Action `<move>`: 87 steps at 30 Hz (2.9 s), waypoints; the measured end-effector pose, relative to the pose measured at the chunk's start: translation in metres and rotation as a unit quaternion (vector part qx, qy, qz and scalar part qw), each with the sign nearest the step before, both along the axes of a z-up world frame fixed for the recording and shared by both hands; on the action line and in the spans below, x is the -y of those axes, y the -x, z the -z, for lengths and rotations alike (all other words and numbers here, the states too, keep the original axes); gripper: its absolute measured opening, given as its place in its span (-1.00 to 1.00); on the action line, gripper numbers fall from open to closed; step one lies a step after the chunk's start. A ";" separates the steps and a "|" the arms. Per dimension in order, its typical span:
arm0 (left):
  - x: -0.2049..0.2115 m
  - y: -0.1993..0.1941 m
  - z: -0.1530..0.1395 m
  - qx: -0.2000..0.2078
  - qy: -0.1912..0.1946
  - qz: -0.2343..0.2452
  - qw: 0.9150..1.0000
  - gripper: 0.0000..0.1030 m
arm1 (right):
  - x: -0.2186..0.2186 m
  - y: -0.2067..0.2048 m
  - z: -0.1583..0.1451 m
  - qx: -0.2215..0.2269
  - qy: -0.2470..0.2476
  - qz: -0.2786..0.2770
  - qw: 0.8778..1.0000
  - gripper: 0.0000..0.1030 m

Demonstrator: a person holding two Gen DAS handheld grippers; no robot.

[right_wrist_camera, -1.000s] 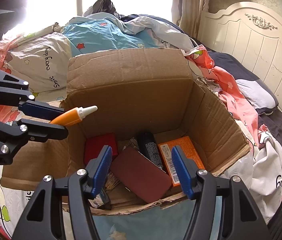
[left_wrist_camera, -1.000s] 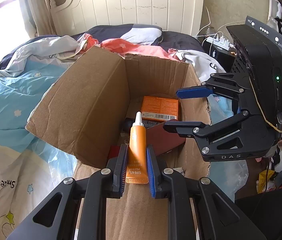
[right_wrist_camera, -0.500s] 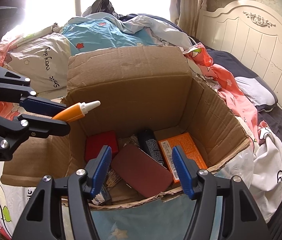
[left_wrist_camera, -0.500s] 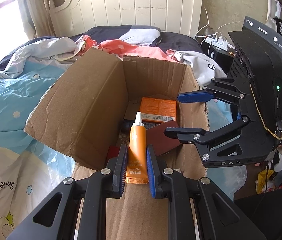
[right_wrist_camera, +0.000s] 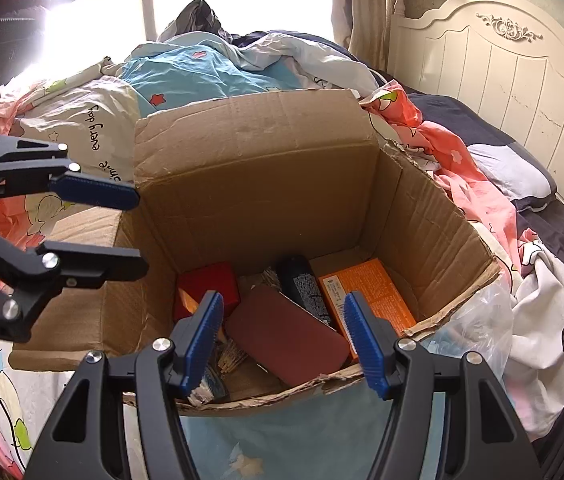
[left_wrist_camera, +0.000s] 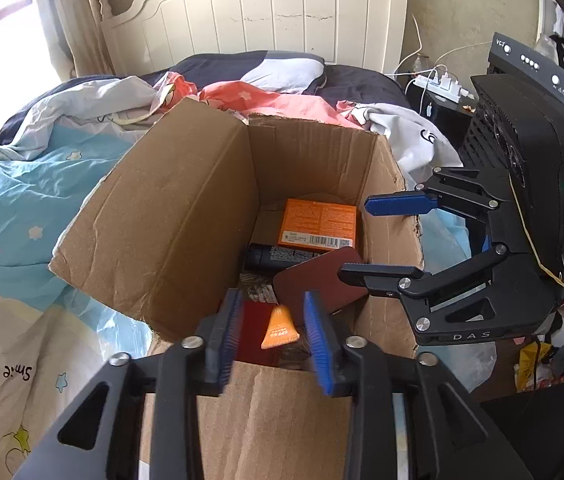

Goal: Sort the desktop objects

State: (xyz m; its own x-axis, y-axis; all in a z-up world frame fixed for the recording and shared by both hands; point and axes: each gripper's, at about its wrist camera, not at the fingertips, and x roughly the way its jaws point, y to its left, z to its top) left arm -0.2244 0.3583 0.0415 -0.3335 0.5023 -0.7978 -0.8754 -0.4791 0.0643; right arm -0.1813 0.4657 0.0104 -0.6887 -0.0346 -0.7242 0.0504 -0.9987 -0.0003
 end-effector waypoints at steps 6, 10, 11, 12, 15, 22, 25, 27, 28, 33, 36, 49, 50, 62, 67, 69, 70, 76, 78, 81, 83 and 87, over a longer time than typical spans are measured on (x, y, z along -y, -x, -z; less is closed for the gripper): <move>0.000 -0.003 -0.004 -0.011 -0.001 0.000 1.000 0.22 | 0.002 -0.001 0.000 0.001 -0.004 -0.001 1.000 0.15; 0.002 -0.002 -0.006 -0.015 0.000 -0.012 1.000 0.48 | 0.003 -0.003 -0.001 0.000 -0.005 -0.001 1.000 0.15; 0.003 -0.001 -0.006 -0.017 0.001 -0.017 1.000 0.66 | 0.003 -0.003 -0.001 0.000 -0.006 -0.001 1.000 0.15; 0.003 -0.001 -0.007 -0.017 0.002 -0.022 1.000 0.85 | 0.003 -0.003 -0.001 0.000 -0.004 -0.002 1.000 0.15; 0.005 0.002 -0.006 -0.014 0.007 -0.037 0.999 1.00 | 0.005 -0.003 -0.002 -0.002 -0.003 -0.004 1.000 0.43; 0.008 -0.002 -0.002 -0.030 0.027 -0.049 0.998 1.00 | 0.009 -0.005 -0.009 -0.001 -0.013 0.003 1.000 0.59; 0.011 -0.009 -0.001 -0.041 0.034 -0.045 0.998 1.00 | 0.011 -0.005 -0.011 0.011 -0.019 0.005 1.000 0.66; 0.012 -0.013 -0.001 -0.047 0.033 -0.043 0.997 1.00 | 0.014 -0.006 -0.013 0.017 -0.026 0.001 1.000 0.66; 0.012 -0.015 -0.001 -0.048 0.033 -0.042 0.997 1.00 | 0.016 -0.007 -0.014 0.018 -0.030 -0.001 0.999 0.66; 0.014 -0.022 -0.004 -0.043 0.027 -0.043 0.998 1.00 | 0.021 -0.011 -0.017 0.022 -0.041 0.000 0.999 0.66; 0.016 -0.025 -0.005 -0.035 0.020 -0.050 0.998 1.00 | 0.023 -0.013 -0.019 0.025 -0.046 0.004 0.999 0.66; 0.052 -0.029 -0.017 -0.023 0.009 -0.107 0.994 1.00 | 0.043 -0.027 -0.032 0.033 -0.056 0.004 0.998 0.66; 0.056 -0.029 -0.018 -0.023 0.007 -0.112 0.993 1.00 | 0.046 -0.027 -0.033 0.034 -0.058 0.002 0.998 0.66; 0.105 -0.042 -0.023 -0.003 0.004 -0.174 0.985 1.00 | 0.080 -0.038 -0.048 0.038 -0.057 -0.010 0.998 0.66; 0.123 -0.047 -0.028 -0.005 -0.002 -0.205 0.979 1.00 | 0.099 -0.044 -0.052 0.043 -0.061 -0.022 0.997 0.66; 0.131 -0.049 -0.031 -0.009 -0.004 -0.217 0.976 1.00 | 0.106 -0.045 -0.053 0.045 -0.063 -0.027 0.997 0.66; 0.135 -0.050 -0.032 -0.010 -0.004 -0.224 0.975 1.00 | 0.109 -0.046 -0.053 0.046 -0.064 -0.028 0.996 0.66; 0.161 -0.055 -0.038 -0.009 -0.005 -0.264 0.964 1.00 | 0.129 -0.054 -0.056 0.051 -0.065 -0.037 0.996 0.66; 0.170 -0.058 -0.039 -0.011 -0.004 -0.279 0.960 1.00 | 0.137 -0.056 -0.056 0.053 -0.067 -0.042 0.995 0.66; 0.182 -0.064 -0.041 -0.024 0.006 -0.296 0.955 1.00 | 0.150 -0.060 -0.056 0.054 -0.066 -0.048 0.995 0.66; 0.191 -0.069 -0.043 -0.030 0.007 -0.306 0.952 1.00 | 0.160 -0.062 -0.055 0.055 -0.069 -0.055 0.995 0.66; 0.210 -0.076 -0.041 -0.021 0.005 -0.331 0.943 1.00 | 0.182 -0.066 -0.054 0.057 -0.071 -0.068 0.993 0.66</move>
State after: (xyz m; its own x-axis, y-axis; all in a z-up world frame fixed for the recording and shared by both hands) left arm -0.1479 0.1479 0.0827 -0.6024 0.1646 -0.7810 -0.3808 -0.9192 0.1000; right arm -0.1151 0.2839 0.0643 -0.5976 -0.0131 -0.8016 0.1928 -0.9729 -0.1278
